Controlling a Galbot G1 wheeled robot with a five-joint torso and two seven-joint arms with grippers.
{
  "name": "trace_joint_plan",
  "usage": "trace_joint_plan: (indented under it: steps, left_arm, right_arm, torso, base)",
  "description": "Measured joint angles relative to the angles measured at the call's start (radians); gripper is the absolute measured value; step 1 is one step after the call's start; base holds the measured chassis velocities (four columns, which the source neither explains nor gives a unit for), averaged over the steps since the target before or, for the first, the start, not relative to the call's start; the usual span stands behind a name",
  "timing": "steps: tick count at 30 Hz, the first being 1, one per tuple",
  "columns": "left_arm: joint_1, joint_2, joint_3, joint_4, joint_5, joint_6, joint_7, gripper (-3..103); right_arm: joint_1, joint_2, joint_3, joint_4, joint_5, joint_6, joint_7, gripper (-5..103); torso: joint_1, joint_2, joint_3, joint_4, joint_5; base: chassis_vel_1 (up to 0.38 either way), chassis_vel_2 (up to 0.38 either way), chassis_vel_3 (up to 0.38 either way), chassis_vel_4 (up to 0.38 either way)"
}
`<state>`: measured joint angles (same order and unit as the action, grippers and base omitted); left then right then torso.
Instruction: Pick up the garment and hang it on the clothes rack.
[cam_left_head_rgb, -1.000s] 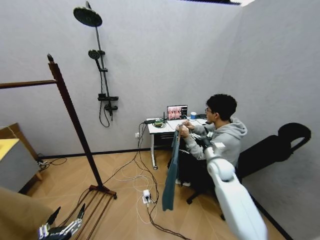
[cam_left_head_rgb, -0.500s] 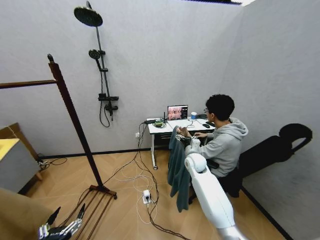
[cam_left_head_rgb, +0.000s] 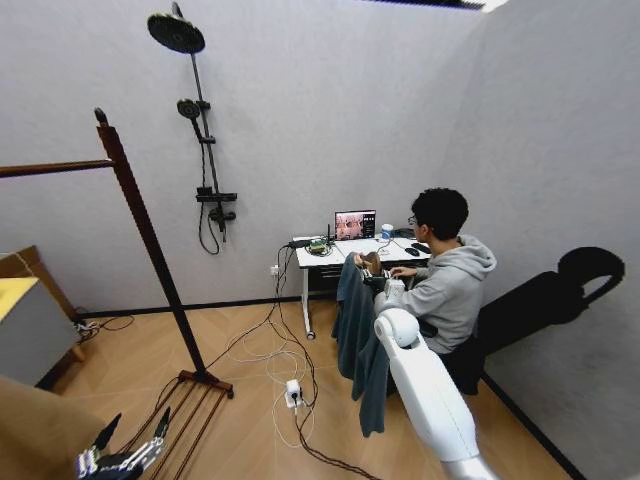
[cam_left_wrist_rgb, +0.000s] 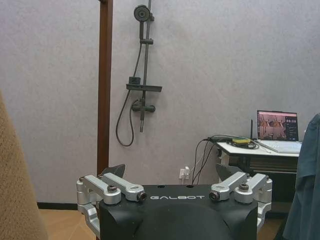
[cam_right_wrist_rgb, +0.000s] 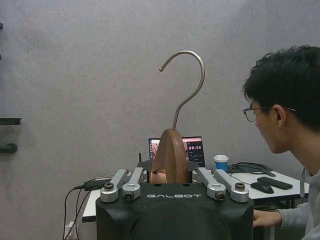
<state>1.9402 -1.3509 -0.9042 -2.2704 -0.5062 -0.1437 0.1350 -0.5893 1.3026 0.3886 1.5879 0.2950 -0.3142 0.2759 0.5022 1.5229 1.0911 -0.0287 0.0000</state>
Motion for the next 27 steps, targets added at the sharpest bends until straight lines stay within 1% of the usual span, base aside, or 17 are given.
trace_joint_plan:
  steps: [2,3,5,6,8,14,17,18,20,24,27]
  left_arm:
    - [0.0,0.0,0.0,0.0,0.0,0.0,0.0,100]
    - [0.0,0.0,0.0,0.0,0.0,0.0,0.0,100]
    - [0.0,0.0,0.0,0.0,0.0,0.0,0.0,100]
    - [0.0,0.0,0.0,0.0,0.0,0.0,0.0,100]
    - [0.0,0.0,0.0,0.0,0.0,0.0,0.0,100]
    - [0.0,0.0,0.0,0.0,0.0,0.0,0.0,100]
    - [0.0,0.0,0.0,0.0,0.0,0.0,0.0,100]
    - [0.0,0.0,0.0,0.0,0.0,0.0,0.0,100]
    - [0.0,0.0,0.0,0.0,0.0,0.0,0.0,100]
    - [0.0,0.0,0.0,0.0,0.0,0.0,0.0,100]
    - [0.0,0.0,0.0,0.0,0.0,0.0,0.0,100]
  right_arm:
    - [-0.016,-0.01,0.008,0.023,-0.016,0.001,-0.001,24]
    - [-0.016,-0.01,0.008,0.023,-0.016,0.001,-0.001,24]
    - [-0.034,-0.017,0.016,0.049,-0.034,0.005,-0.01,14]
    - [-0.034,-0.017,0.016,0.049,-0.034,0.005,-0.01,14]
    - [-0.053,-0.025,0.032,0.084,-0.041,0.002,-0.015,9]
    - [-0.071,-0.04,0.048,0.129,-0.038,-0.011,-0.022,9]
    - [-0.111,-0.071,0.051,0.21,-0.019,-0.019,-0.062,9]
    - [-0.111,-0.071,0.051,0.21,-0.019,-0.019,-0.062,9]
    - [-0.136,-0.08,0.048,0.25,-0.014,-0.025,-0.094,9]
    - [-0.152,-0.084,0.039,0.278,-0.009,-0.026,-0.125,9]
    - [-0.16,-0.086,0.028,0.289,0.017,-0.03,-0.138,9]
  torso:
    - [0.0,0.0,0.0,-0.0001,0.0]
    - [0.0,0.0,0.0,-0.0001,0.0]
    - [0.0,0.0,0.0,0.0005,0.0002]
    - [0.0,0.0,0.0,0.0005,0.0002]
    - [0.0,0.0,0.0,0.0002,0.0]
    - [0.0,0.0,0.0,-0.0002,0.0001]
    - [0.0,0.0,0.0,-0.0005,-0.0001]
    - [0.0,0.0,0.0,-0.0005,-0.0001]
    - [0.0,0.0,0.0,-0.0004,0.0]
    - [0.0,0.0,0.0,-0.0002,0.0]
    - [0.0,0.0,0.0,0.0001,0.0]
  base:
    - [0.0,0.0,0.0,0.0]
    - [0.0,0.0,0.0,0.0]
    - [0.0,0.0,0.0,0.0]
    - [0.0,0.0,0.0,0.0]
    - [0.0,0.0,0.0,0.0]
    - [0.0,0.0,0.0,0.0]
    - [0.0,0.0,0.0,0.0]
    - [0.0,0.0,0.0,0.0]
    - [0.0,0.0,0.0,0.0]
    - [0.0,0.0,0.0,0.0]
    - [0.05,0.037,0.055,0.05]
